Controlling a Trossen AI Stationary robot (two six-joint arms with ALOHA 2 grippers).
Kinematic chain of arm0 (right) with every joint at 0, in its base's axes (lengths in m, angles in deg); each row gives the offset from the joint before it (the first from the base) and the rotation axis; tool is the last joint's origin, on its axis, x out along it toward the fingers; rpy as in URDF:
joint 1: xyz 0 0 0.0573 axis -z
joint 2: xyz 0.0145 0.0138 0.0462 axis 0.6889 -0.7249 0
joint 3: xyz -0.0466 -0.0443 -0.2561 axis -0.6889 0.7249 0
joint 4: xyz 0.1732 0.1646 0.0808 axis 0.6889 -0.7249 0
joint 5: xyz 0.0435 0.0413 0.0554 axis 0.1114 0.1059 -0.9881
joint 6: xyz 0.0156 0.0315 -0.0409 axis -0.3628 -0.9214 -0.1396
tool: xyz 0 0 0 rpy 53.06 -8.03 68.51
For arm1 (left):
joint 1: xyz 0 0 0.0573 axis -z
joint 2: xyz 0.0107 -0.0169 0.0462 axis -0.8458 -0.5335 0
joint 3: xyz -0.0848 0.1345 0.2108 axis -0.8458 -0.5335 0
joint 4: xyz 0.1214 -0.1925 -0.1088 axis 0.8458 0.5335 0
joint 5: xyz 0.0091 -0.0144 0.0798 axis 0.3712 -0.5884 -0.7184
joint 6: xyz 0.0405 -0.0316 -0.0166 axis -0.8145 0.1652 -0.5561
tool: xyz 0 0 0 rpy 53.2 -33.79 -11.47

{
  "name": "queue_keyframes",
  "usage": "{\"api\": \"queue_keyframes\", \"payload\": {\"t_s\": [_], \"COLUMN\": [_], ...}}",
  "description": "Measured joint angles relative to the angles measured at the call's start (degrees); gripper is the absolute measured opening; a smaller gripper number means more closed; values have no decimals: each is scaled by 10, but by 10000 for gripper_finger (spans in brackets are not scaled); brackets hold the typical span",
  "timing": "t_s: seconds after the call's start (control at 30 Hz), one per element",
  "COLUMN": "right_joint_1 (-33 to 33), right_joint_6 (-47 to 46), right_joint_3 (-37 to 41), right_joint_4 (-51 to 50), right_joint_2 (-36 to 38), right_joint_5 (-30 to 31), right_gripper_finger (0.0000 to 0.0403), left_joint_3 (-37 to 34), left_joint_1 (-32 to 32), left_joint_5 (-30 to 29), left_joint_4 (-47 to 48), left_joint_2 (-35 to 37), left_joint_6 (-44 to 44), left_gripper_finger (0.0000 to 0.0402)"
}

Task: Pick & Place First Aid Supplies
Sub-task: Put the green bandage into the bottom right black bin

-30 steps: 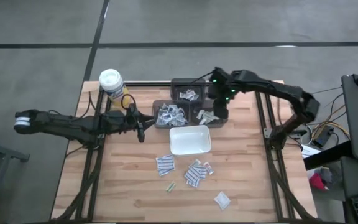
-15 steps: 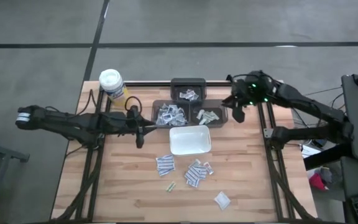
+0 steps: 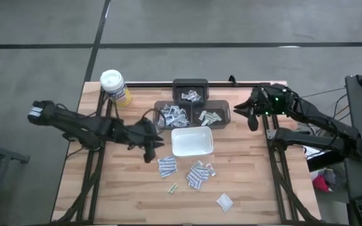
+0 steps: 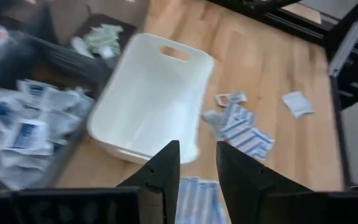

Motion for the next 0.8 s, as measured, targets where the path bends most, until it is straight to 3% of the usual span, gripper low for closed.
{"api": "queue_keyframes", "payload": {"t_s": [0.43,0.8], "right_joint_1": [0,0], "right_joint_6": [-31,-77], "right_joint_3": [95,177], "right_joint_4": [81,178], "right_joint_2": [89,104], "right_joint_5": [-15,-59], "right_gripper_finger": [73,88], "left_joint_3": [145,256], "left_joint_1": [101,141], "left_joint_5": [1,79], "left_joint_4": [88,151], "left_joint_2": [-169,-302], "left_joint_6": [160,266], "left_gripper_finger": [103,103]}}
